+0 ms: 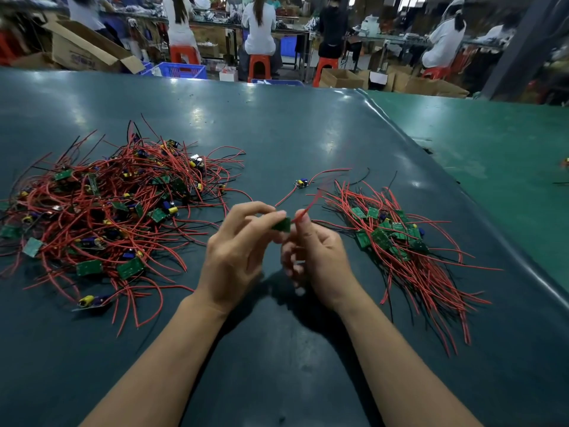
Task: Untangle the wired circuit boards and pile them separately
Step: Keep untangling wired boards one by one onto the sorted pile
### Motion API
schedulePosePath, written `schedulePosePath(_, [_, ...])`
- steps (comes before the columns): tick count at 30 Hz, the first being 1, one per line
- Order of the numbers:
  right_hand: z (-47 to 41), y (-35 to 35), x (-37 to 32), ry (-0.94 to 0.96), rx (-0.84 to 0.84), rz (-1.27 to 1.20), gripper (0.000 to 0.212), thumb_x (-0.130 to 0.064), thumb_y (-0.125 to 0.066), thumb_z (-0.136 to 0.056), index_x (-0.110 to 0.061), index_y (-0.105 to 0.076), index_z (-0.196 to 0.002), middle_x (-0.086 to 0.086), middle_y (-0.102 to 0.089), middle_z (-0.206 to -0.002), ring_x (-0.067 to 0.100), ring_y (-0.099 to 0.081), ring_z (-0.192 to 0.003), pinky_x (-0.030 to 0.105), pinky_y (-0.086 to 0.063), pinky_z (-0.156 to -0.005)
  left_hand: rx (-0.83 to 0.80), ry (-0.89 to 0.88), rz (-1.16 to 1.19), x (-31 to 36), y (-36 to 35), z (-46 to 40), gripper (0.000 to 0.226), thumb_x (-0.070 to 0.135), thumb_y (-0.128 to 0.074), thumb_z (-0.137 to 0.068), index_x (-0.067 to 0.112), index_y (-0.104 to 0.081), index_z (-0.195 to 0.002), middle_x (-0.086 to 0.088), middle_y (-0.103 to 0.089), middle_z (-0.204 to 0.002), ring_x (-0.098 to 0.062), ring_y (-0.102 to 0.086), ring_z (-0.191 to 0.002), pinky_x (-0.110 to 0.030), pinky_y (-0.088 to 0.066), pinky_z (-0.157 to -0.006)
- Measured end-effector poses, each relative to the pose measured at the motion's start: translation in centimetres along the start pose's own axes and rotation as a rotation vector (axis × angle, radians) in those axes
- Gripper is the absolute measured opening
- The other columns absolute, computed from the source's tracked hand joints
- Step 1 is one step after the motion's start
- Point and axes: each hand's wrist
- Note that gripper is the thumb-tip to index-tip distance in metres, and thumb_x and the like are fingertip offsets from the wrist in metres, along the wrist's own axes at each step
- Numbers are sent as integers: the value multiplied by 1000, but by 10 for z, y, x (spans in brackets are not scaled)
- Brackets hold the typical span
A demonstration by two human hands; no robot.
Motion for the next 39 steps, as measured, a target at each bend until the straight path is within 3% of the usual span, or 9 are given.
schedulePosePath(4, [0, 7, -6, -3, -35, -132, 43, -49, -52, -93, -12, -67, -77, 8, -58, -59, 18, -51, -41, 19, -37, -36, -79, 24, 17, 0, 3, -3, 23, -1, -59, -92, -3, -69, -113, -18, -61, -105, -14, -60, -89, -18, -48, -85])
schedulePosePath(9, [6, 5, -5, 15, -169, -12, 11, -27, -63, -88, -23, -73, -85, 9, -66, -68, 18, -58, -50, 24, -44, -35, -102, 12, -4, -5, 3, -3, 28, -8, -62, -88, -2, -69, -115, -16, -60, -106, -16, -60, -89, -20, -49, -85])
schedulePosePath(12, [7, 2, -3, 80, -99, 128, 21, -37, -66, -87, -17, -69, -81, 7, -64, -63, 16, -56, -46, 27, -46, -34, -183, -9, 25, -7, 3, -1, 32, -10, -63, -87, 0, -68, -118, -15, -60, -108, -15, -60, -80, -26, -53, -77])
schedulePosePath(15, [6, 2, -1, 107, -40, 194, 21, -23, -60, -96, -15, -68, -78, 4, -63, -61, 13, -53, -42, 25, -44, -35, -180, 30, -1, -11, 6, -1, 27, 6, -65, -91, 0, -68, -116, -12, -65, -103, -20, -63, -88, -35, -53, -80])
schedulePosePath(19, [3, 9, -6, 131, 116, 210, 21, -22, -59, -98, -10, -66, -81, 1, -62, -59, 12, -49, -41, 21, -39, -35, -79, 14, -282, -30, 21, -1, 18, 22, -65, -92, 8, -76, -95, -2, -73, -84, -27, -61, -73, -45, -44, -71])
schedulePosePath(23, [0, 12, -7, 210, 254, 191, 25, -24, -57, -99, -1, -62, -88, 0, -65, -64, 13, -47, -39, 22, -37, -33, 114, 185, -476, -37, 27, -2, 15, 23, -68, -90, 11, -77, -87, -2, -73, -81, -29, -62, -76, -42, -40, -74])
schedulePosePath(27, [-3, 18, -14, 282, 548, -13, 23, -24, -53, -101, -11, -58, -82, -3, -63, -62, 9, -47, -36, 19, -36, -32, 210, 409, -532, -41, 29, -1, 16, 18, -64, -93, 6, -75, -93, -12, -72, -82, -36, -60, -80, -44, -45, -75])
schedulePosePath(33, [-10, 29, -13, 93, 806, -433, 17, -18, -51, -102, -14, -55, -85, 6, -61, -77, 7, -49, -39, 17, -37, -37, 6, 750, -787, -40, 24, 4, 30, 29, -65, -87, 16, -69, -113, -12, -61, -115, -37, -47, -112, -47, -34, -91])
schedulePosePath(39, [-11, 26, -10, 10, 747, -341, 13, -12, -54, -96, -14, -58, -84, 2, -57, -66, 8, -41, -35, 16, -29, -35, -218, 832, -929, -44, 25, 6, 26, 34, -57, -92, 20, -71, -107, -10, -64, -116, -36, -48, -110, -45, -33, -93])
Point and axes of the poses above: each hand's wrist, its own z-axis away from the middle knuckle, its own y-axis out of the back of the hand, x = y × z
